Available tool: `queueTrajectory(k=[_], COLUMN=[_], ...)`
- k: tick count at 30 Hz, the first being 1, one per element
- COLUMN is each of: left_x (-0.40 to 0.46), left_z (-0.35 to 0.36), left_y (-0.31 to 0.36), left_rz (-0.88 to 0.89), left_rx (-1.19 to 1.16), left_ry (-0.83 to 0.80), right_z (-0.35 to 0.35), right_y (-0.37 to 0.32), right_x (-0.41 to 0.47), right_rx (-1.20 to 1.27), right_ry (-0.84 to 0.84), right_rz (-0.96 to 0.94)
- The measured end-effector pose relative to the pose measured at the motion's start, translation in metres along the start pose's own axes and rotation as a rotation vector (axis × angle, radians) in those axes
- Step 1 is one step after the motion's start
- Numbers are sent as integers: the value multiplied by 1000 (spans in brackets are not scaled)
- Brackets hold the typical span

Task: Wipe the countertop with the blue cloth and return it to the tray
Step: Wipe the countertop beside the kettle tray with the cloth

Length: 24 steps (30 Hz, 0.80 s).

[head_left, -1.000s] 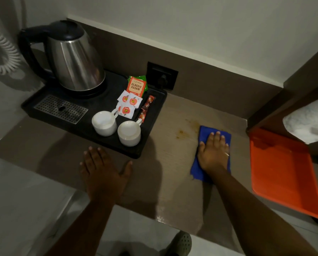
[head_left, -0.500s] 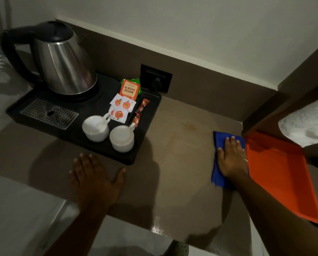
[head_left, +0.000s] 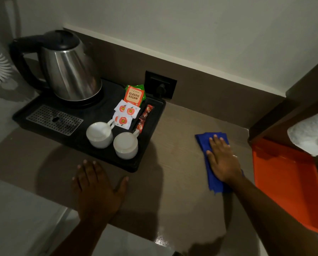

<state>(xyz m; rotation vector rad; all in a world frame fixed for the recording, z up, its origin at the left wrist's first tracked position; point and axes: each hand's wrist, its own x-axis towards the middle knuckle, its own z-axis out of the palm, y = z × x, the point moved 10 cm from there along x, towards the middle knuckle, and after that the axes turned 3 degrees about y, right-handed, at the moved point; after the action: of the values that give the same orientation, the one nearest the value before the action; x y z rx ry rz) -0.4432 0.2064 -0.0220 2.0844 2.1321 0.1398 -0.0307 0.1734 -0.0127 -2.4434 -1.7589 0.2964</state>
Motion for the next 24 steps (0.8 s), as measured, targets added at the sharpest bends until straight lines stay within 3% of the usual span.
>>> queueTrajectory(k=[4,8,11,14,16,19,24], left_x=[1,3,5,4,4,5,5], left_z=[5,6,6,3,5,7,10], left_y=[-2,-1,-2,-1,-2,-5,-5], left_rz=[-7,17,7,3,-2,-9,9], left_rx=[-14,5,13,4,13,14,-18], left_ry=[29,56,35,55,36,30,74], right_z=[-9,-7,4,28,40,36,-2], right_y=[19,-8,-80,-155,-170,-130,-14], right_x=[43,86,96,63,25,0,20], right_rx=[-55,-40,-29,-35,-39,-45,-28], right_ry=[64,75,62,60,13,-82,24], right_rz=[226,419,311,36,-150,-312,-16])
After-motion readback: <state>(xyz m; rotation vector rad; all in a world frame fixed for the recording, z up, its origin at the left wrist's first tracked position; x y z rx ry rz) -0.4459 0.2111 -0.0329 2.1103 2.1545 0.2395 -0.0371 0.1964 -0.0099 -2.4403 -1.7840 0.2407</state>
